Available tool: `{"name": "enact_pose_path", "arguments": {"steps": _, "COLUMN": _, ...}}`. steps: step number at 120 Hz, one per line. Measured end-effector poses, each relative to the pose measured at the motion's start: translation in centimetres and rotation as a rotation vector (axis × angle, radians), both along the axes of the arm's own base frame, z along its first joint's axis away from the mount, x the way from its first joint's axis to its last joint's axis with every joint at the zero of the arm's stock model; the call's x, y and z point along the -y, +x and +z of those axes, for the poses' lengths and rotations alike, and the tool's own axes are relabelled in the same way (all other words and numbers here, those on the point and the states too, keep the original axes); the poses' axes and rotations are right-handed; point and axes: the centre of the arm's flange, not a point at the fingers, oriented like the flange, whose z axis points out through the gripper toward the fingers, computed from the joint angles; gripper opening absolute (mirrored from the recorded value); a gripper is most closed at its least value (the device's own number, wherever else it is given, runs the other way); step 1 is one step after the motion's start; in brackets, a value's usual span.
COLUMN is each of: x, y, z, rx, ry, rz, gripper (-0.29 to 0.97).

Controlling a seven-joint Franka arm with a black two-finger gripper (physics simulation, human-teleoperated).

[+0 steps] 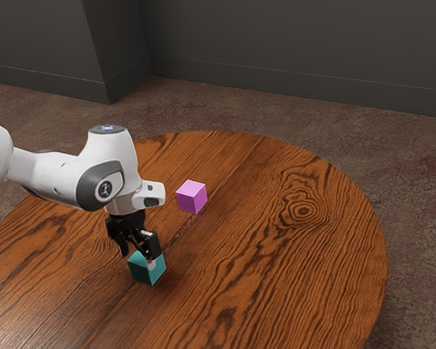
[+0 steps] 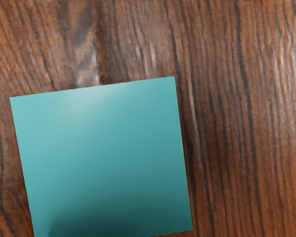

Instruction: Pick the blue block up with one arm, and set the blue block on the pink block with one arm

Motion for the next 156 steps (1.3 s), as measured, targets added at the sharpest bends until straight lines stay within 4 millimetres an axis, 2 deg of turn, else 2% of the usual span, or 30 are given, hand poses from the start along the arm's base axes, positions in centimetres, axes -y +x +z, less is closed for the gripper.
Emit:
{"name": "enact_pose_path", "arguments": {"steps": 32, "x": 1.0, "y": 0.6, "z": 0.2, "rx": 0.098, "ry": -0.01, "rz": -0.02, "gripper": 0.66}}
{"name": "enact_pose_path", "arguments": {"steps": 57, "x": 1.8, "y": 0.6, "z": 0.0, "rx": 0.111, "ry": 0.06, "rz": -0.071, "gripper": 0.66}}
{"name": "enact_pose_path", "arguments": {"steps": 96, "x": -0.2, "y": 0.7, "z": -0.8, "rx": 0.095, "ry": 0.052, "rz": 0.067, "gripper": 0.66}}
{"name": "enact_pose_path", "arguments": {"steps": 120, "x": 1.5, "y": 0.6, "z": -1.8, "rx": 0.091, "ry": 0.046, "rz": 0.031, "gripper": 0.67}}
{"name": "enact_pose_path", "arguments": {"steps": 156, "x": 0.2, "y": 0.8, "z": -1.7, "rx": 0.107, "ry": 0.043, "rz": 0.022, "gripper": 0.66}}
